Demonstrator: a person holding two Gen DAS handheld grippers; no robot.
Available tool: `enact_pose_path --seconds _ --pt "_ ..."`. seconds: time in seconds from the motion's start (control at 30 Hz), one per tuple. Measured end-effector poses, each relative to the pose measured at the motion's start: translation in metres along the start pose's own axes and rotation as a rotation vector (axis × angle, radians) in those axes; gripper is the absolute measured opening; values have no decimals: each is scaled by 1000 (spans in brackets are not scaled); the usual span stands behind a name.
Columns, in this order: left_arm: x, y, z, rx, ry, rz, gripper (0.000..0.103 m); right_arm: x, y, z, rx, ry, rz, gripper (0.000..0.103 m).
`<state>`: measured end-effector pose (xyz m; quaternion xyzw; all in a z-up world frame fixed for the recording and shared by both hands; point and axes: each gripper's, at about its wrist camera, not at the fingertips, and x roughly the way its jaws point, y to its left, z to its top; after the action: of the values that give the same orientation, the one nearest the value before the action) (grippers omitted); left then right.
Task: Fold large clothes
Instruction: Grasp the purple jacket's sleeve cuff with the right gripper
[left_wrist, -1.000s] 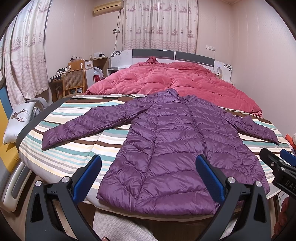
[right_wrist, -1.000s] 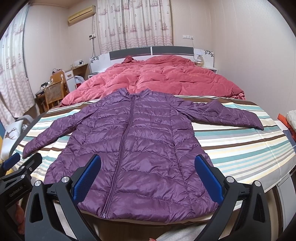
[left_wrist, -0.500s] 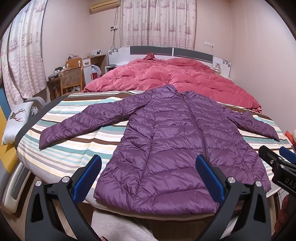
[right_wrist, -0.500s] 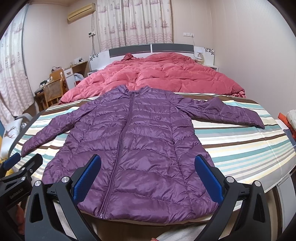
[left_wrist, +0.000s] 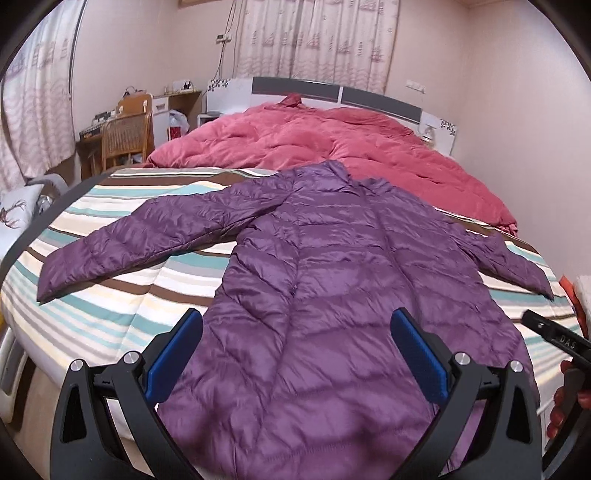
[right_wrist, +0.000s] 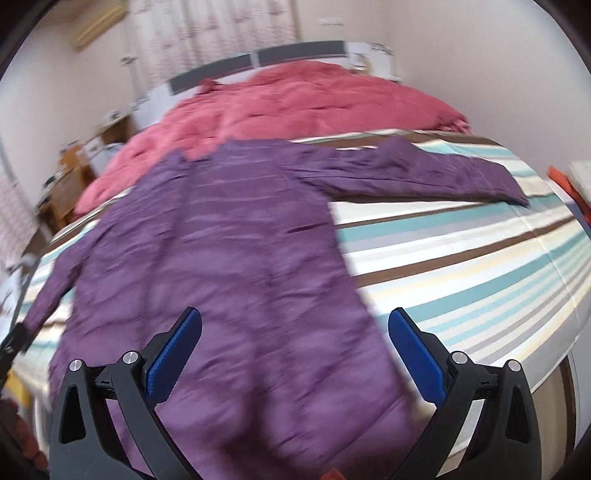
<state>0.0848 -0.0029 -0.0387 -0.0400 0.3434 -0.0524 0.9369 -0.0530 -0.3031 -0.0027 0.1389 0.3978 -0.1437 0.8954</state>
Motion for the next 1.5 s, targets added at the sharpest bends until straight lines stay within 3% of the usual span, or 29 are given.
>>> enact_pose_path --seconds 0.13,0.23,0.4,0.73,0.83,1.07,1.3,1.43,1.5 --pt "32 1 15 7 14 86 101 24 -47 24 81 1 -53 100" --pt "53 3 23 5 32 111 101 45 -93 39 215 7 -39 100" --pt "87 8 35 1 49 160 101 78 -160 60 430 -6 -31 73" --pt "134 26 42 -4 72 240 101 130 -262 80 818 -77 36 50" --pt "141 28 40 1 81 241 101 135 -273 85 871 -108 43 49" --pt "164 40 33 -59 183 294 101 150 -294 104 974 -165 11 49" --pt "170 40 28 -58 195 288 101 156 -312 113 1031 -219 -17 48" --pt "172 43 27 -67 204 279 101 158 -319 114 1041 -228 -40 32" --pt "174 43 27 -69 209 280 101 161 -324 114 1039 -229 -41 19"
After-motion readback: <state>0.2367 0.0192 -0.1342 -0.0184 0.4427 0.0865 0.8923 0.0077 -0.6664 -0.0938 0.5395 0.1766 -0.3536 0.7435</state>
